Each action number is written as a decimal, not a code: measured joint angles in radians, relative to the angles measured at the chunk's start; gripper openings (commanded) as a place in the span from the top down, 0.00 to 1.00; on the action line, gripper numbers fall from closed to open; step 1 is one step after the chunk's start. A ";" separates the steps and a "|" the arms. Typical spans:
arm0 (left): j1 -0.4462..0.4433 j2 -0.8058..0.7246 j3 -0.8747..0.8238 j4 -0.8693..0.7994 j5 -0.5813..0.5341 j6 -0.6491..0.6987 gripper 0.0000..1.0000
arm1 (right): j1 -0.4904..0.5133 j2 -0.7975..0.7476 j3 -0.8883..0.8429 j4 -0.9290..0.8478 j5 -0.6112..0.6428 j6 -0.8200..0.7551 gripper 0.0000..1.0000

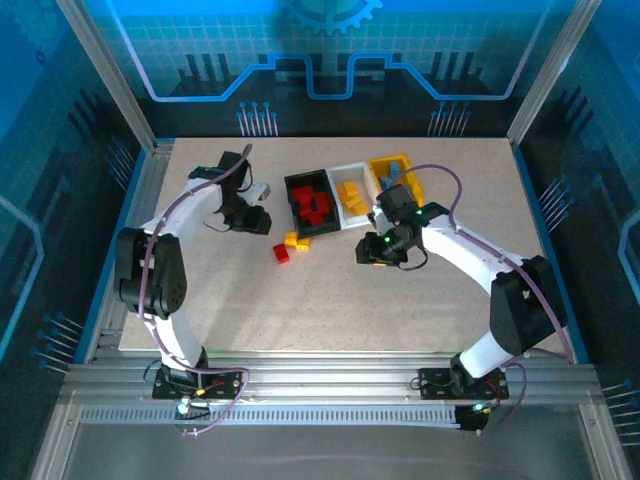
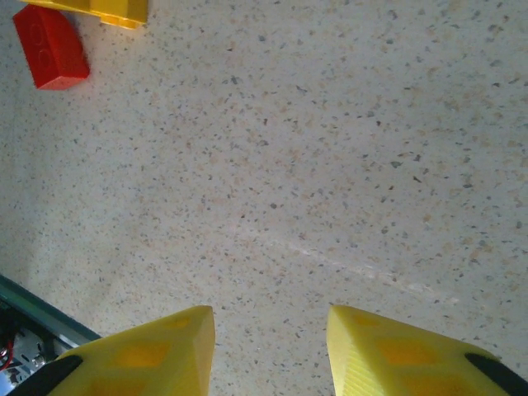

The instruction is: Sort the legos into containers by color

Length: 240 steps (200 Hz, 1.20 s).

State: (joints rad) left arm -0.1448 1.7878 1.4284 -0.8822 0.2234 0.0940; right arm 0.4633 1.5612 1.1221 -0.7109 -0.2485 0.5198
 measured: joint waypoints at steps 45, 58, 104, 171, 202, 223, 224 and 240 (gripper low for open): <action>-0.004 -0.025 0.037 0.104 0.150 -0.199 0.66 | -0.034 -0.021 -0.035 0.016 -0.001 0.000 0.58; -0.012 -0.022 0.060 0.123 0.174 -0.247 0.65 | -0.044 -0.037 -0.044 0.018 -0.002 0.000 0.58; -0.077 0.072 0.231 0.164 0.216 -0.326 0.65 | -0.087 -0.094 -0.072 0.017 -0.007 -0.001 0.58; -0.121 0.325 0.446 0.119 0.219 -0.331 0.59 | -0.108 -0.112 -0.075 0.006 -0.007 -0.005 0.57; -0.122 0.388 0.523 0.090 0.212 -0.329 0.47 | -0.112 -0.112 -0.075 -0.007 -0.006 -0.010 0.57; -0.122 0.400 0.556 0.077 0.206 -0.332 0.32 | -0.115 -0.112 -0.075 -0.014 -0.006 -0.016 0.57; -0.122 0.400 0.557 0.075 0.205 -0.329 0.31 | -0.115 -0.112 -0.075 -0.014 -0.006 -0.016 0.57; -0.122 0.400 0.568 0.071 0.199 -0.322 0.08 | -0.120 -0.112 -0.075 -0.014 -0.007 -0.017 0.57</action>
State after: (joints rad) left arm -0.2668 2.1876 1.9961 -0.8112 0.4221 -0.2276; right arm 0.3435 1.4490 1.0470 -0.7246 -0.2554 0.5030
